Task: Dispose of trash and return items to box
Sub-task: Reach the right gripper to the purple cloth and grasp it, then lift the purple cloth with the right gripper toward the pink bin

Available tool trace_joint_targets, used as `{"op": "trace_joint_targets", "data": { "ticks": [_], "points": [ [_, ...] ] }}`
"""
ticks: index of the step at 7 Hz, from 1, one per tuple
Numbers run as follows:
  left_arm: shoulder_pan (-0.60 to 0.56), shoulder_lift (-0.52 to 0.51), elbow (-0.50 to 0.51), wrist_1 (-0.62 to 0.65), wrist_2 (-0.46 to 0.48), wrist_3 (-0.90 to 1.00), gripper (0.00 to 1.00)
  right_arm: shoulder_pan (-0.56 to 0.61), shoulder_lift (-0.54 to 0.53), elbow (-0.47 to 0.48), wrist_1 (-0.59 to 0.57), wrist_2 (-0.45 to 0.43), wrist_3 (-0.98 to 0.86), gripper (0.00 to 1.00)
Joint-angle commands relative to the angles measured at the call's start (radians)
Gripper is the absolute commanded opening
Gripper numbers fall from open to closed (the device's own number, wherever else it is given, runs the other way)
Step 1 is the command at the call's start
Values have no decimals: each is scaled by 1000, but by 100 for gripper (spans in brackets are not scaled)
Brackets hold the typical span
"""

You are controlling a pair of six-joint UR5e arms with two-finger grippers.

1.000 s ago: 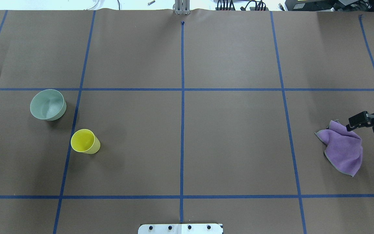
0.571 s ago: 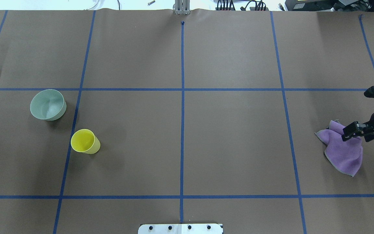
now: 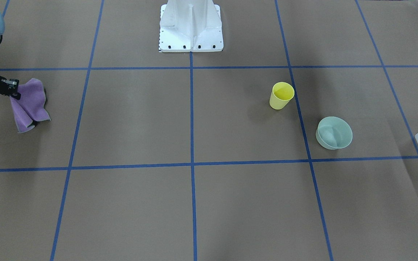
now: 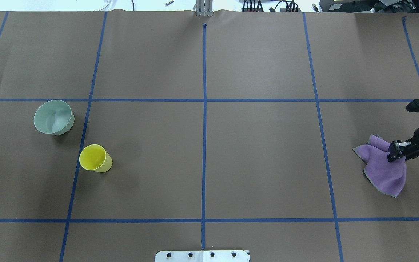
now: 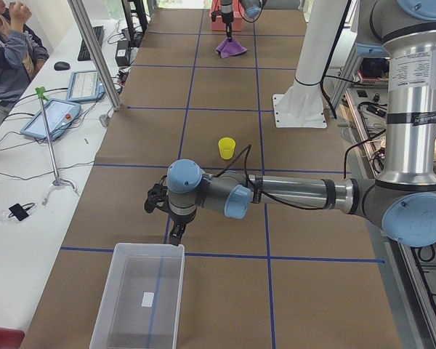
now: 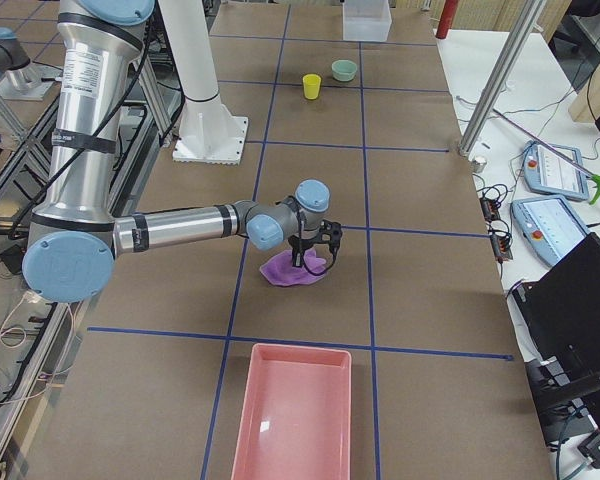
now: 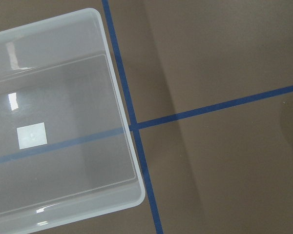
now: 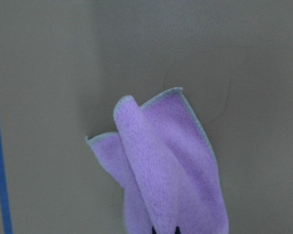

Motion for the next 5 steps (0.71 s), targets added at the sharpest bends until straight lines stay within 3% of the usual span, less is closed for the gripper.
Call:
{"op": "trace_joint_targets", "data": {
  "ticks": [1, 2, 3, 4, 5],
  "points": [
    [7, -3, 2, -3, -1, -26, 99, 315, -80, 46, -11, 134, -214, 0],
    [13, -3, 2, -3, 1, -26, 99, 452, -94, 11, -130, 124, -473, 0],
    [13, -3, 2, -3, -1, -27, 99, 620, -70, -49, -322, 80, -832, 0],
    [15, -7, 4, -3, -1, -42, 99, 710, 35, -119, -488, -87, -1082, 0],
    [62, -27, 1, -14, 1, -138, 99, 769, 126, -250, -532, -230, -1291, 0]
  ]
}}
